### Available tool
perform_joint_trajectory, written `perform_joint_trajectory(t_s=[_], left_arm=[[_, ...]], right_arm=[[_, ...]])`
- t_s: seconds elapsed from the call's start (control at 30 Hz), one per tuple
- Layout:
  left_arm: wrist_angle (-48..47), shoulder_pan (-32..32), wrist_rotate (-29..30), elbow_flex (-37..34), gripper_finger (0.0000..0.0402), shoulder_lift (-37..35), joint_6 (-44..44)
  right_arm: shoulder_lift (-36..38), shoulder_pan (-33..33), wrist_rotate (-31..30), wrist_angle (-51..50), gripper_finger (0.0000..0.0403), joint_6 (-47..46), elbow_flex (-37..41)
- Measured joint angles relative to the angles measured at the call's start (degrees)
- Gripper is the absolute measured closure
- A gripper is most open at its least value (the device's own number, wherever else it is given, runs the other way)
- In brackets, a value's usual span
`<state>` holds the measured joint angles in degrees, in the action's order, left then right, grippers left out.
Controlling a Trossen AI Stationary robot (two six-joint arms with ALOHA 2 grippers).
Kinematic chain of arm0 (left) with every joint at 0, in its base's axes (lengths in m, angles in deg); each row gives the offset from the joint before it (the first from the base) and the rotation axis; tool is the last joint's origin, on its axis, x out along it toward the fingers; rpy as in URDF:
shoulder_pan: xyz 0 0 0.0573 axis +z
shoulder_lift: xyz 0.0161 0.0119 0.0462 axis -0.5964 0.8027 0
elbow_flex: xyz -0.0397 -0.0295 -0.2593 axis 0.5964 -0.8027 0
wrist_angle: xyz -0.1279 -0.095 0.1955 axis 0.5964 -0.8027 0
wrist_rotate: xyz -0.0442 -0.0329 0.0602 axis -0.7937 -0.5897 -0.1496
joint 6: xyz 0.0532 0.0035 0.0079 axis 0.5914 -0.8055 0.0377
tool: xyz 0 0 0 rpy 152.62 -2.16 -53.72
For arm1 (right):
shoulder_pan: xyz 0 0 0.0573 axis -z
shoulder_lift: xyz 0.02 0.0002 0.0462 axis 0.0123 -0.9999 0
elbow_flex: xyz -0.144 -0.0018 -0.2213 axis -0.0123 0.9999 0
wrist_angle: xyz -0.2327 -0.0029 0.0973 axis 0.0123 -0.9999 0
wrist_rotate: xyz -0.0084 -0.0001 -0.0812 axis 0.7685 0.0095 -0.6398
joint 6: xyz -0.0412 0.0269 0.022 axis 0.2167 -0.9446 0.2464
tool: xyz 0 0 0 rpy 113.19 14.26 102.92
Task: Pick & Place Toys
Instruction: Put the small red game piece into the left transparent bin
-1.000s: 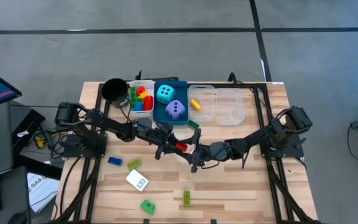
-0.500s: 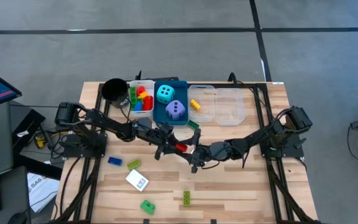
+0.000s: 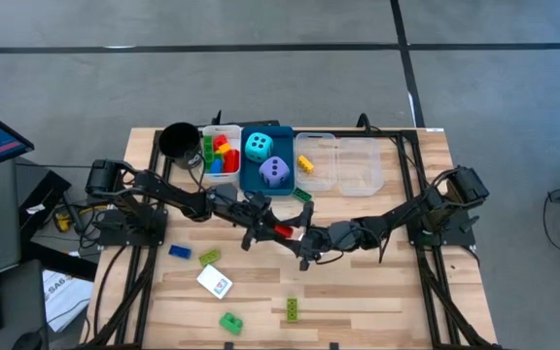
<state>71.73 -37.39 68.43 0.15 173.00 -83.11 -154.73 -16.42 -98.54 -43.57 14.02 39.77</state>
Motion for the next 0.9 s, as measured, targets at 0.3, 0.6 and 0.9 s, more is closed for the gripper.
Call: perform_joint_trajectory(t_s=[0.3,0.6,0.9], left_arm=[[0.1,0.0,0.8,0.2,0.0263,0.0,0.1],[0.1,0.0,0.6,0.2,0.0263,0.0,0.1],[-0.2,0.0,0.0,0.2,0.0263,0.0,-0.2]], right_arm=[[0.0,0.1,0.4,0.9,0.0175,1.2,0.0],[0.0,0.1,0.4,0.9,0.0186,1.4,0.0],[0.0,0.0,0.4,0.9,0.0213,1.6,0.0]])
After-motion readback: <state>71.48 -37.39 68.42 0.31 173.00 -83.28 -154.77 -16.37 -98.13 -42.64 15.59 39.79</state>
